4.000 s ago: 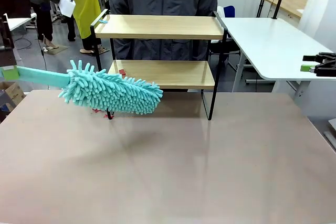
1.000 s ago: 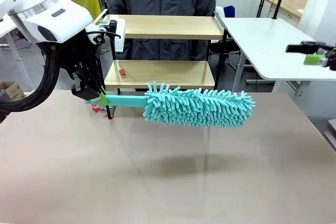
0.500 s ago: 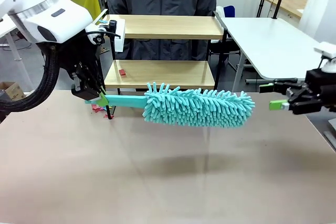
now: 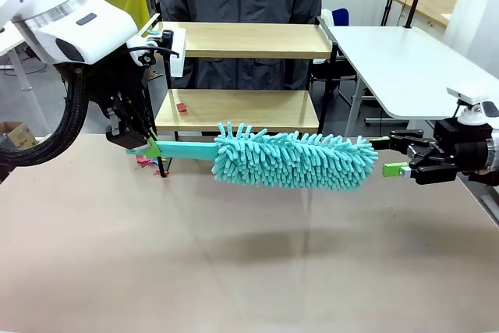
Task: Clean the shelf.
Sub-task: Hand the Duster back to the human.
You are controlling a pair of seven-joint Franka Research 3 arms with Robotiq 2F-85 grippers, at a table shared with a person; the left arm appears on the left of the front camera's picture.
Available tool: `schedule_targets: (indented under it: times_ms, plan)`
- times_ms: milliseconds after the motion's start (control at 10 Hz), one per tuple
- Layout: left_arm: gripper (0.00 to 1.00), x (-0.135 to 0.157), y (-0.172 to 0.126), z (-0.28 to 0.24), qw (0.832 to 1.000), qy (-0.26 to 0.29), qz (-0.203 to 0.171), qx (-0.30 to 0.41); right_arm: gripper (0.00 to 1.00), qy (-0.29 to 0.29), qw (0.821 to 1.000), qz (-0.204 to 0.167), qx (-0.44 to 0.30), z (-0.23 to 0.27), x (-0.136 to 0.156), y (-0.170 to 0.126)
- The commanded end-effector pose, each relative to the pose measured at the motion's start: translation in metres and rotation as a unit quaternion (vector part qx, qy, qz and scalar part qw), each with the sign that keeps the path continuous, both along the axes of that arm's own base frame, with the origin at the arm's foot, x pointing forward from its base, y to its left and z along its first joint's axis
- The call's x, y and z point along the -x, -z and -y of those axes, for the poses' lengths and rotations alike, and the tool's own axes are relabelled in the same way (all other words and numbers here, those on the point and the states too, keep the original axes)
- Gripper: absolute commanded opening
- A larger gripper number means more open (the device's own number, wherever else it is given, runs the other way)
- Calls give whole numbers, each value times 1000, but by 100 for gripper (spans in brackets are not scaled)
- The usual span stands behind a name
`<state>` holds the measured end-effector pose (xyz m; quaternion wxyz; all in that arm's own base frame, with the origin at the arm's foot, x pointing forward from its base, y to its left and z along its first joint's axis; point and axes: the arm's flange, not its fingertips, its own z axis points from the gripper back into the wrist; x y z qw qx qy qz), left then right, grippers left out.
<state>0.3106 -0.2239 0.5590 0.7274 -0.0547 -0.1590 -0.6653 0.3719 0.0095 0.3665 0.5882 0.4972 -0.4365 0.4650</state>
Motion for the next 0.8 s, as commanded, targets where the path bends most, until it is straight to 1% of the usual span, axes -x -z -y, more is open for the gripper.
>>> schedule_targets:
  times_ms: [0, 500, 700]
  plan:
    - [13, 3, -3, -1, 1000, -4, -3, 9, 100, 1, 1000, 12, -19, -18, 9, 7]
    - [13, 3, -3, -1, 1000, -4, -3, 9, 100, -8, 1000, 3, -23, -66, 6, 23]
    - [13, 3, -3, -1, 1000, -4, -3, 9, 100, -16, 999, 11, -25, -76, 6, 24]
